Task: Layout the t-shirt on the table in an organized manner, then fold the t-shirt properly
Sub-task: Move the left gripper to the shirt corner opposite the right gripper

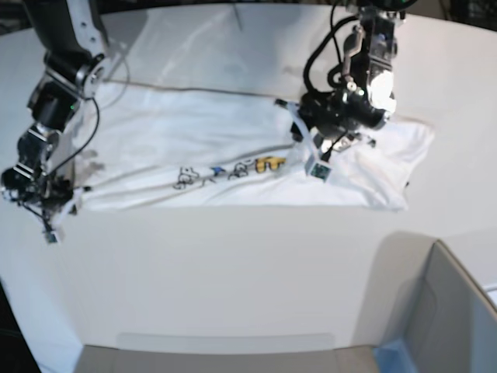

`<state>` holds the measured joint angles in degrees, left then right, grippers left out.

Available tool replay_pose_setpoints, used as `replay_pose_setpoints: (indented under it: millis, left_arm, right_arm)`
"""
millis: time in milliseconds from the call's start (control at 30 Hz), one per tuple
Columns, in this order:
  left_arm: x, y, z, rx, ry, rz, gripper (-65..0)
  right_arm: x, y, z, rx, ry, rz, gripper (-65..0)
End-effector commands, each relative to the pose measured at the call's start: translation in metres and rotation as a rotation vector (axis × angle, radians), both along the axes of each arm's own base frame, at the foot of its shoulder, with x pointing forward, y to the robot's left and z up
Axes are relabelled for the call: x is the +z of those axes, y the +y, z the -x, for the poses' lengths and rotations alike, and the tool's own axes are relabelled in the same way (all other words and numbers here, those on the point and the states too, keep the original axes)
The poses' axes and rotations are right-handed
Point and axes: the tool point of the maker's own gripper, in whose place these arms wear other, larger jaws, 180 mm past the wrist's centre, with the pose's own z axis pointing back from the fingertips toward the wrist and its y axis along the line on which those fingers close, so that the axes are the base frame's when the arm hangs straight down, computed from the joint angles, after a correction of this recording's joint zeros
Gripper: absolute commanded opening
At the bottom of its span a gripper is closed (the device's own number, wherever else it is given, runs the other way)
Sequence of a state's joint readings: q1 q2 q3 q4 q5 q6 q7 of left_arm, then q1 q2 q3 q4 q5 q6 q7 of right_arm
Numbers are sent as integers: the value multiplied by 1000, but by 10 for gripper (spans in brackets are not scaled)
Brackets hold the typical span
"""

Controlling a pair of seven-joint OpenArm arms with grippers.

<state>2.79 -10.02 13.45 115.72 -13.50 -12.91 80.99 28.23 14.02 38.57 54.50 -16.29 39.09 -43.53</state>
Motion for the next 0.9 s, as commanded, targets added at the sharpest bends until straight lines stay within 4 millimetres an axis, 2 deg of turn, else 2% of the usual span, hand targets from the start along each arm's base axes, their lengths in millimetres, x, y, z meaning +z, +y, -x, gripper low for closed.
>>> replay_pose_setpoints:
  millis: [0,67,133,333,400,500,667,867]
  left_arm:
    - [15,-3,-12,0,-61,17,-423]
    - [18,-6,-16,15,-70,36,-423]
    - [31,8,-32,64,-113,35,-423]
    - [77,89,-78,315,-262,22,-421]
    - [84,115,-88,365,-278,-6,-421]
    - [72,135,-104,384,-224,-35,-421]
    - [24,149,-112,426,-45,-24,-421]
    - [18,153,-116,429,-50,-24,-421]
  right_arm:
    - [21,-6,-13,10,-60,12,-650]
    - [20,-6,-12,10,-57,12,-650]
    - [19,-6,-11,10,-56,12,-650]
    - [19,-6,-11,10,-53,13,-650]
    - [19,-7,-10,10,-53,14,-650]
    - [19,-7,-10,10,-53,14,-650]
    - [19,-6,-11,10,-53,13,-650]
    - [18,-6,-10,10,-52,13,-650]
